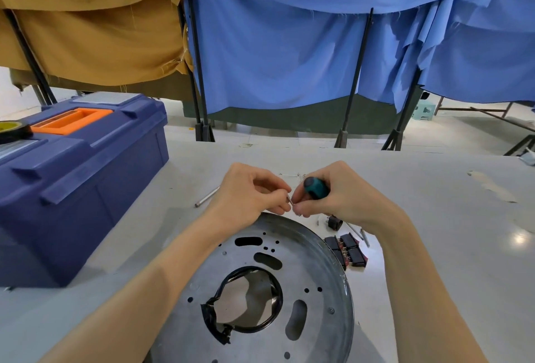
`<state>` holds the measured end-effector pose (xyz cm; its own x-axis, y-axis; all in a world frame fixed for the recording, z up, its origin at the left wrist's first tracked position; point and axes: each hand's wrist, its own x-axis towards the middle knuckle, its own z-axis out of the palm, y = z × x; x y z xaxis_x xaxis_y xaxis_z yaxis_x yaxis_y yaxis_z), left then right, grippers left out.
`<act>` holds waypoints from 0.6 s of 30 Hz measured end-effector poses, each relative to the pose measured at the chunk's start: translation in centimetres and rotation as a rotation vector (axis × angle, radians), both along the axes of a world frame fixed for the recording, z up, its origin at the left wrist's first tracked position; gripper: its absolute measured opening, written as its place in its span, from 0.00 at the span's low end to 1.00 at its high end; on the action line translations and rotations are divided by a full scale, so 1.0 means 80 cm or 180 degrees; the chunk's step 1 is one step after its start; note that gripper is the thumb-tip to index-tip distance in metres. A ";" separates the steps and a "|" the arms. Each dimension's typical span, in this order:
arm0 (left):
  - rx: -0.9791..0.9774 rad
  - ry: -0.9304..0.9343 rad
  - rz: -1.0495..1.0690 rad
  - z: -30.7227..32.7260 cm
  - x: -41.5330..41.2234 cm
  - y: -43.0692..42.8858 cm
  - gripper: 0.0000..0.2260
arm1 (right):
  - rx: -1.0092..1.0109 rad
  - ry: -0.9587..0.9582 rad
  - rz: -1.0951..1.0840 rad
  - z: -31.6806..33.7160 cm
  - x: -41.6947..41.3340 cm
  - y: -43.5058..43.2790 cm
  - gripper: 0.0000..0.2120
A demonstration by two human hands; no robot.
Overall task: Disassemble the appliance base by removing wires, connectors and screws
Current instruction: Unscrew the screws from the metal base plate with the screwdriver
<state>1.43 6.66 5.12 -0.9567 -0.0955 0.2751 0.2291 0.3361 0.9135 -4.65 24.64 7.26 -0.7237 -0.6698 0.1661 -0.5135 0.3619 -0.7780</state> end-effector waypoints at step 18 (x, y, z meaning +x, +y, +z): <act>-0.2850 -0.0815 0.0452 -0.048 -0.004 -0.038 0.06 | 0.1286 -0.0775 -0.2509 -0.075 -0.053 0.092 0.06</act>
<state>1.14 3.65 1.26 -0.9938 -0.0707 0.0856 -0.0400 0.9471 0.3186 -8.92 32.02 1.26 -0.9800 0.0586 -0.1902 0.1589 0.8058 -0.5705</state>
